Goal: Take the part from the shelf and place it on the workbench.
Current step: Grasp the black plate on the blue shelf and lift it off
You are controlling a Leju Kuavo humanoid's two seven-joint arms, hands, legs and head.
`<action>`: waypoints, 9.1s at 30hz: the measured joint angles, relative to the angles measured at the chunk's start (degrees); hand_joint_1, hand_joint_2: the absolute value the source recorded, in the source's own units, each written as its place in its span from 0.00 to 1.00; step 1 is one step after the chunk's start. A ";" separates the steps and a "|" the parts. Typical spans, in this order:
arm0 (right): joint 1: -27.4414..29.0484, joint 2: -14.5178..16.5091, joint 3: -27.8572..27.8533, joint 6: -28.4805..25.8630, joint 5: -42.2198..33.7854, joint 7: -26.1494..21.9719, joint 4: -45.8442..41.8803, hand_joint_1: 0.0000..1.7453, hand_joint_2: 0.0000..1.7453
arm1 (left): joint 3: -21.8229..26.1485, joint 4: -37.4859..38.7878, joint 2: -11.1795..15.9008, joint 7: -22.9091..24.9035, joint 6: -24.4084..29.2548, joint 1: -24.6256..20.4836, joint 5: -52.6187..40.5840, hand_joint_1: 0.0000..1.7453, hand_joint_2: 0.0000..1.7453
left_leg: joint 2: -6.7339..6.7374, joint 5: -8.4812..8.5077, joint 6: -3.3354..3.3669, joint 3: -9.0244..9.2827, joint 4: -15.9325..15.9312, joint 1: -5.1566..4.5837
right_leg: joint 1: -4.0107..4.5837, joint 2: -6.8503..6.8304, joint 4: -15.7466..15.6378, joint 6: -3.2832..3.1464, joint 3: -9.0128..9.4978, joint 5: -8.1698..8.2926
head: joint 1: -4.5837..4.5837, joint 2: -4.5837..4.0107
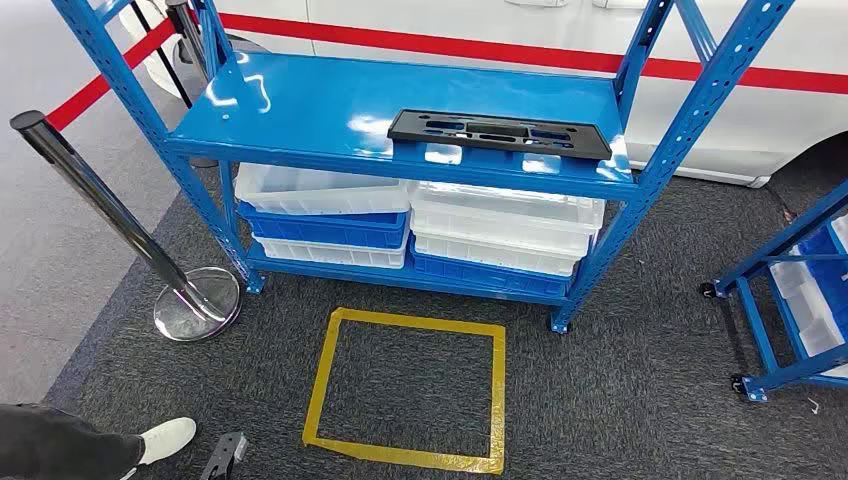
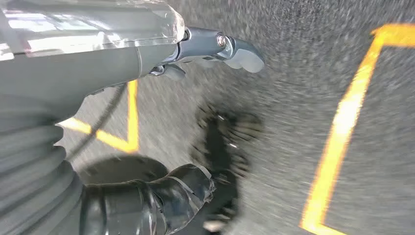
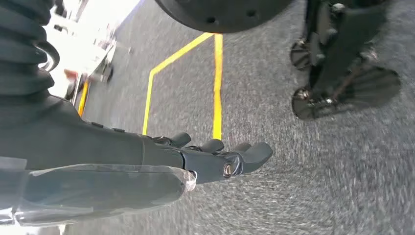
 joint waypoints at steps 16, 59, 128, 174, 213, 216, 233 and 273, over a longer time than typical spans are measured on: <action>-4.21 -3.51 -5.99 -1.27 -13.22 -3.03 5.61 0.00 0.00 | 13.32 1.72 -3.16 -3.18 5.71 -2.93 11.00 0.00 0.00 | -0.01 -0.01 0.01 -0.01 0.01 -0.01 | 0.00 0.00 0.00 0.00 -0.01 0.00 | -0.01 0.00; -31.60 -16.59 6.98 -11.07 21.90 -18.49 -2.08 0.00 1.00 | 21.07 5.93 -4.12 -2.86 -1.19 -5.46 1.49 0.00 0.00 | -0.44 0.56 0.64 -0.79 0.18 -0.31 | -0.09 -0.48 0.16 0.80 -0.27 0.50 | 0.01 -0.01; -68.61 2.66 60.12 -8.97 83.92 -5.61 -15.71 0.00 1.00 | 23.38 7.87 -6.82 3.92 -5.22 -5.32 -13.07 0.00 0.00 | -0.26 0.95 0.59 -1.37 0.43 -0.35 | -0.12 -0.25 0.32 0.82 -0.90 0.83 | -0.02 0.00; -72.77 5.10 58.58 2.03 79.78 -5.47 -6.34 0.00 1.00 | 32.30 4.87 -9.88 6.82 -5.83 -4.81 -19.07 0.00 0.00 | -0.26 0.95 0.59 -1.40 0.45 -0.35 | -0.12 -0.26 0.33 0.83 -0.91 0.84 | -0.02 0.00; -73.40 8.01 59.19 3.53 80.00 -6.49 -6.21 0.00 0.00 | 39.87 1.15 -12.61 9.79 -6.58 -4.48 -27.41 0.00 0.00 | -0.27 0.88 0.70 -1.56 0.72 -0.41 | -0.26 -0.28 0.23 0.93 -0.91 0.91 | -0.02 0.00; -73.40 8.14 59.29 3.78 80.25 -6.43 -6.21 0.00 0.00 | 40.67 0.61 -12.80 10.54 -6.11 -4.35 -28.30 0.00 0.00 | -0.28 0.78 0.86 -1.68 0.89 -0.43 | -0.37 -0.33 0.21 1.05 -0.91 0.95 | -0.02 0.00; -74.01 8.75 59.77 4.11 80.66 -6.00 -6.32 0.00 0.00 | 43.70 -1.21 -14.29 11.94 -6.24 -3.99 -30.62 0.00 0.00 | -0.40 1.41 1.08 -1.55 0.06 -0.35 | -0.07 -0.38 -0.72 -0.30 -0.60 1.66 | 0.20 0.00; -74.58 10.36 58.58 8.53 75.04 -5.96 -6.43 0.00 0.00 | 51.48 -7.07 -17.59 15.16 -7.94 -3.54 -39.06 0.00 0.00 | -1.61 -1.75 2.80 2.37 -0.50 -0.38 | -0.41 0.65 14.84 1.42 -13.43 0.45 | 0.51 0.00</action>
